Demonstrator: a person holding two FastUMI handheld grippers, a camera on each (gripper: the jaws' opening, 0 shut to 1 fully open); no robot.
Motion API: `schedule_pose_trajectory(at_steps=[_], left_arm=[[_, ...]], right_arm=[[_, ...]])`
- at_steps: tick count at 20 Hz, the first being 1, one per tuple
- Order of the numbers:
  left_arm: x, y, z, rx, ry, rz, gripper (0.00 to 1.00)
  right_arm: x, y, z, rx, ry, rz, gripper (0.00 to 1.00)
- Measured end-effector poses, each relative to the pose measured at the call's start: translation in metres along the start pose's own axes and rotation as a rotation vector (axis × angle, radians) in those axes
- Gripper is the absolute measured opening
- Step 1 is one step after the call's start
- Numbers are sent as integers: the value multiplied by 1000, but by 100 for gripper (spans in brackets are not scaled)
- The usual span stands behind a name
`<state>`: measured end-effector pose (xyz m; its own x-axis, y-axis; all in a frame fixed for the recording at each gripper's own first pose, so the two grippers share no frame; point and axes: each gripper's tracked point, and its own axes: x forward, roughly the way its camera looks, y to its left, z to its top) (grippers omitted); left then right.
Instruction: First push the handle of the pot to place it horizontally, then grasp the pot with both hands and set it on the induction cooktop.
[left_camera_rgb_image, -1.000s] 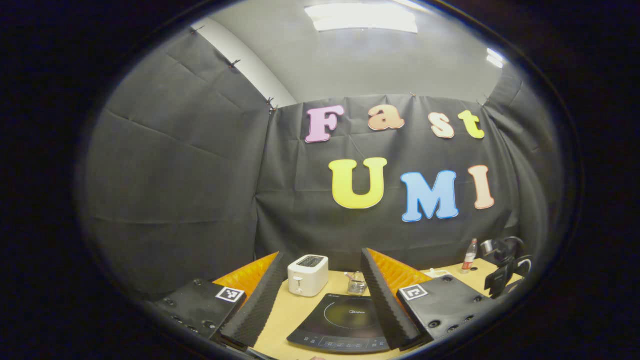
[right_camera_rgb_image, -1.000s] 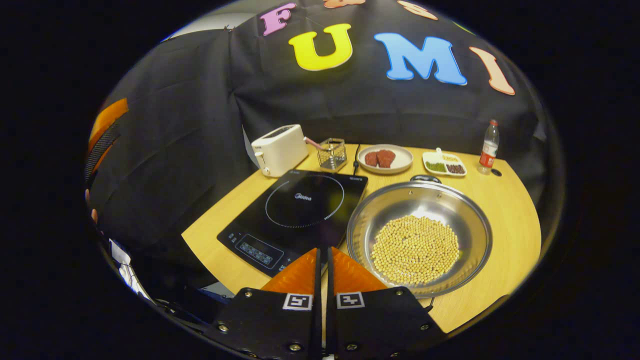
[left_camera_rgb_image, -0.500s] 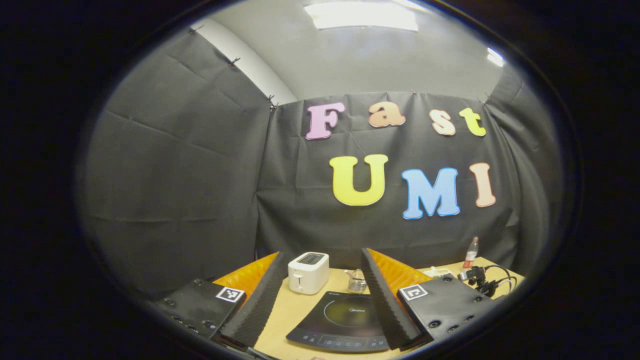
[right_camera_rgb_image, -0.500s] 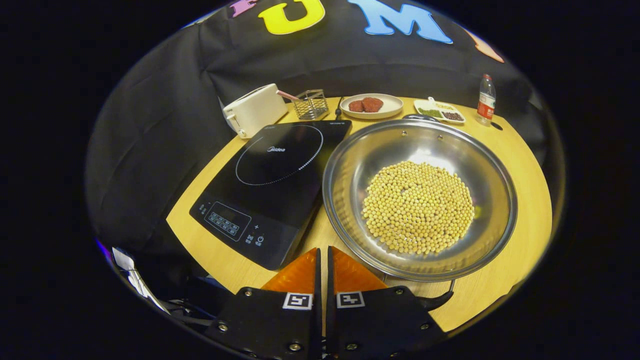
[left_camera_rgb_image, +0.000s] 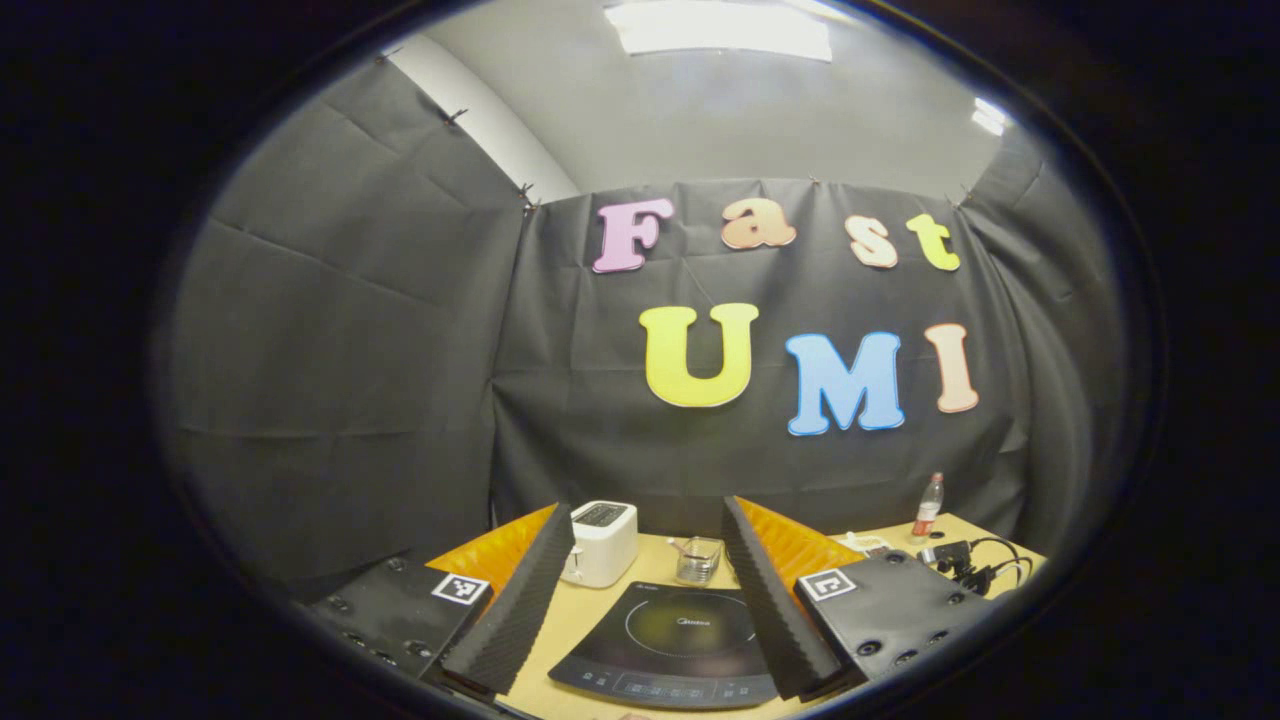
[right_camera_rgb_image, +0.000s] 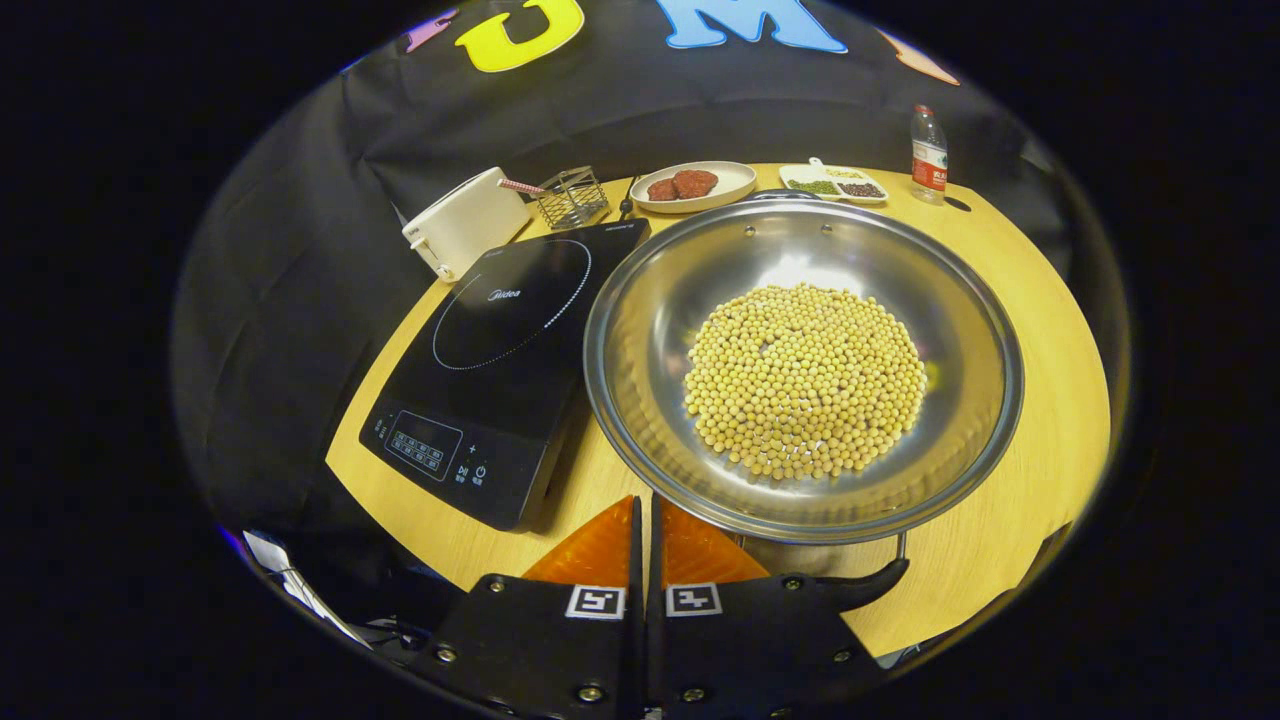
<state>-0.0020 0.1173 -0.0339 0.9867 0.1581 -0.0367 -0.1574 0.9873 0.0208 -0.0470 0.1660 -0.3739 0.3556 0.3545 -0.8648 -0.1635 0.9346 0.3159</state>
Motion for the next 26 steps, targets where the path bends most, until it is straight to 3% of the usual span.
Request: schedule_pose_trajectory(at_steps=[14,26], left_arm=[[31,-80,-7,-53,24,-89,99],[55,-174,-10,-51,31,-130,99]], right_arm=[[-32,-83,-4,13,7,-120,1],[-51,-188,15,-39,-32,-256,1]])
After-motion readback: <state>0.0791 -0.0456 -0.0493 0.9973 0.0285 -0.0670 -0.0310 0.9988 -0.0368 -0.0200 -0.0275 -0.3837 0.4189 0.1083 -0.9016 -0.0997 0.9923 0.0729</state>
